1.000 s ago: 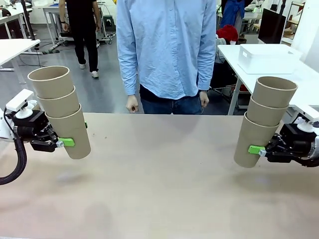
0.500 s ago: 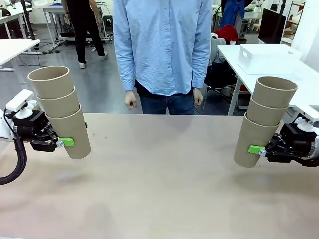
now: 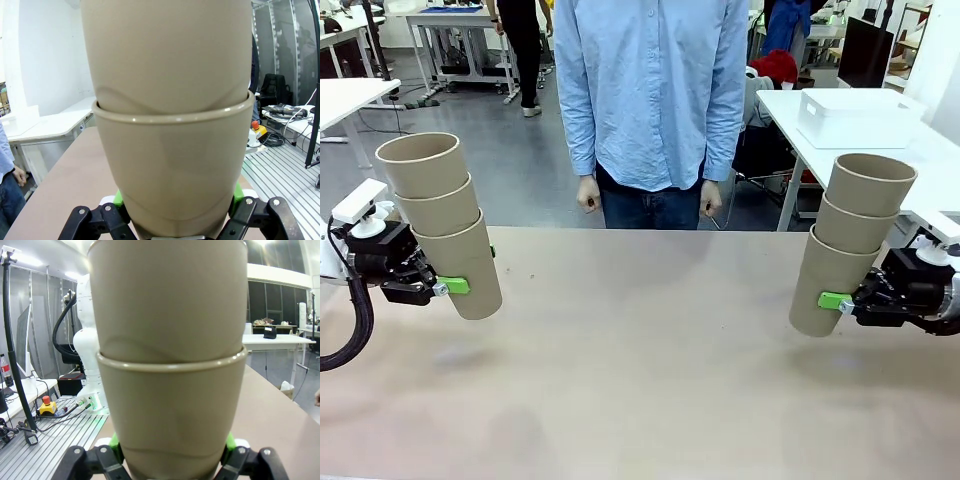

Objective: Stack the cups and store them in the basket.
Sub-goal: Place the stack of Reusable plastic cups into the Pantry Basket.

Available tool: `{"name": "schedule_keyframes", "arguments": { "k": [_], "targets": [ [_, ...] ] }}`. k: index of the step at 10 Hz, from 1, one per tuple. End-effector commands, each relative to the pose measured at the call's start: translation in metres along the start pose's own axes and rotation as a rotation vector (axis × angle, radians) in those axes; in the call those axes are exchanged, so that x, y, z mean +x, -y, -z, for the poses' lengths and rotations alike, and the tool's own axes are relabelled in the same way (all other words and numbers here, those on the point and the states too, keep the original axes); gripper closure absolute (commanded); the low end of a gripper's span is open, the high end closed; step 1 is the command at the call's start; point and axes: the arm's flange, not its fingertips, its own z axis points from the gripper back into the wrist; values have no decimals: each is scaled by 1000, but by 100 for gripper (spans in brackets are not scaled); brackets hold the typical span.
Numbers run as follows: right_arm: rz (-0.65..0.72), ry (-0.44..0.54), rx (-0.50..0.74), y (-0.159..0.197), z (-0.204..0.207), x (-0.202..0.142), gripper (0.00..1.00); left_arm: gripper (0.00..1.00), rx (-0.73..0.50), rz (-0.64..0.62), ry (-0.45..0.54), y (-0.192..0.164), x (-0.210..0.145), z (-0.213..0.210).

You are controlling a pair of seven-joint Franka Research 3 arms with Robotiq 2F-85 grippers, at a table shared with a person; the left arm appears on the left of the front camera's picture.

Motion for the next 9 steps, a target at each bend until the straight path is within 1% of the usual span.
{"name": "schedule_keyframes", "arguments": {
  "k": [1, 9],
  "targets": [
    [-5, 2, 2, 0, 0, 4, 16, 16, -6, 10, 7, -1, 3, -1],
    [-5, 2, 2, 0, 0, 4, 16, 16, -6, 10, 7, -1, 3, -1]
  ]
}}
